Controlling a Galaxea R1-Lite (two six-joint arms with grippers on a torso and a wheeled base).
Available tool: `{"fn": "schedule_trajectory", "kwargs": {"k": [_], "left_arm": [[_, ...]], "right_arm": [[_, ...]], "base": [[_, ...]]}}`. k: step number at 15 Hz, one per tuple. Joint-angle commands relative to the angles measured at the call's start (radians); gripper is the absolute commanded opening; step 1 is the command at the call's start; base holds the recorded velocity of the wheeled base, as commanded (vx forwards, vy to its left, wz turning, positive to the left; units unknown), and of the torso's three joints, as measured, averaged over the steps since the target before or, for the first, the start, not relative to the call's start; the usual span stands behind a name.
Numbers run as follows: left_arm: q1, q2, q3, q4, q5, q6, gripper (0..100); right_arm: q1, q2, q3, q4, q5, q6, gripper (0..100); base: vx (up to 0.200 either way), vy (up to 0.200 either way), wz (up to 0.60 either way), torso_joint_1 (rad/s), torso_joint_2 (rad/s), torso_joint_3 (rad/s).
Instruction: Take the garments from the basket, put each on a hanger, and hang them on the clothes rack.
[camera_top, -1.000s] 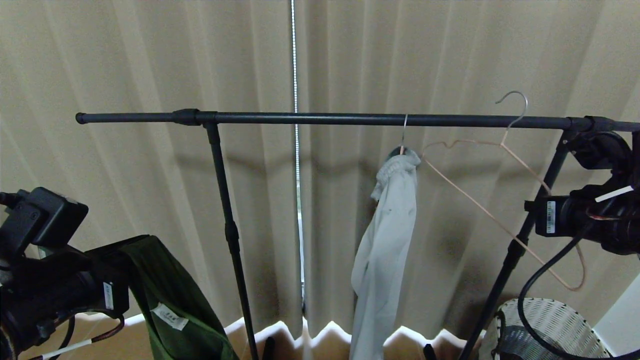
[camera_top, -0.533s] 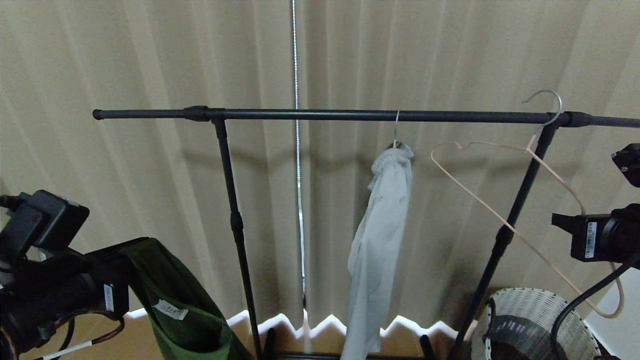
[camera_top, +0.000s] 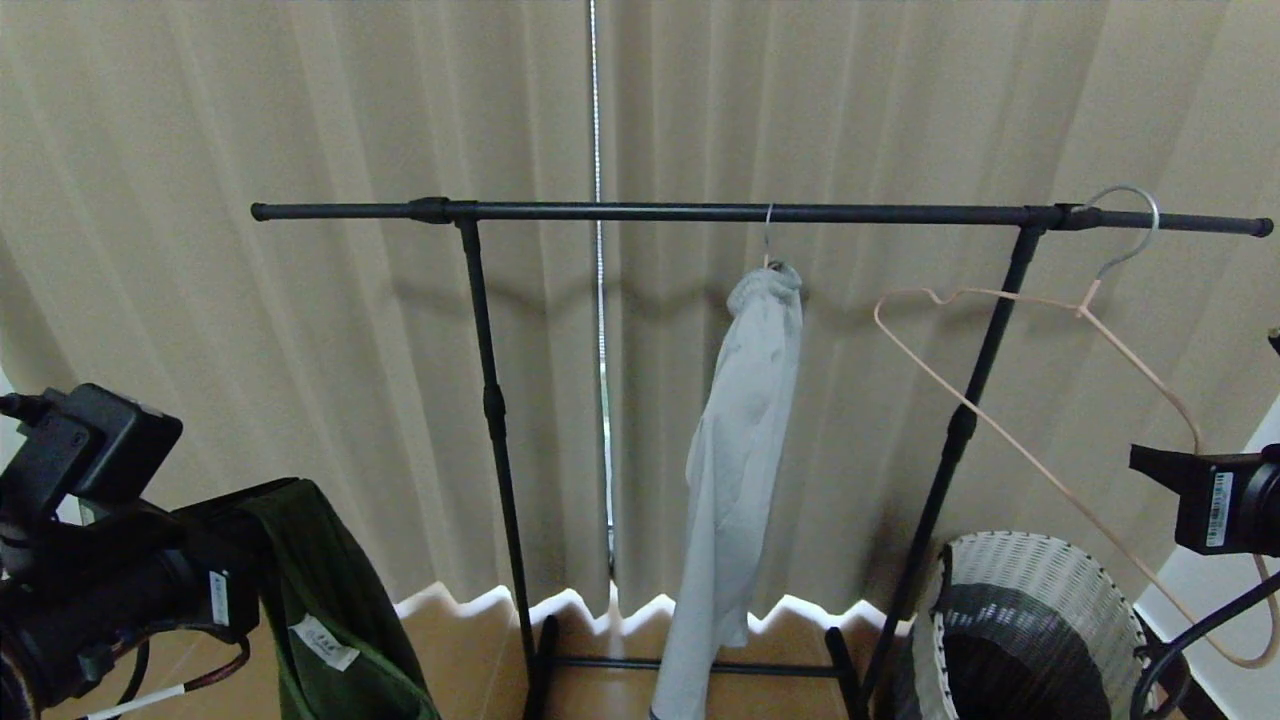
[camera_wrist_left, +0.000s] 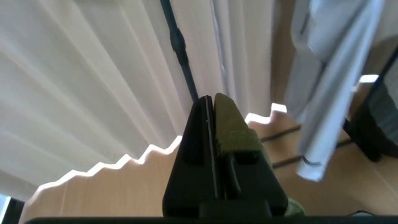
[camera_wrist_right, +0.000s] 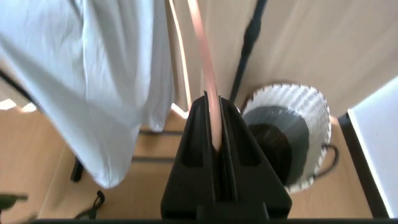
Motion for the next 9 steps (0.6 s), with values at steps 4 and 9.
{"fn": "schedule_trajectory", "kwargs": {"k": [4,9], "left_arm": [[-0.012,0.006,-0.016,-0.001,-0.002,0.009,0],[-0.05,0.148,-0.168,0.008,0.131,0.109,0]], "right_arm": [[0.007,-0.027,0.027,-0.004,0.017,0.009,0],[0.146,-0.038,0.035,-0.075,0.102,0.006,0]], "base": [[0.0,0.0,0.0,0.0,0.0,0.0],[0.0,0.0,0.0,0.0,0.0,0.0]]}}
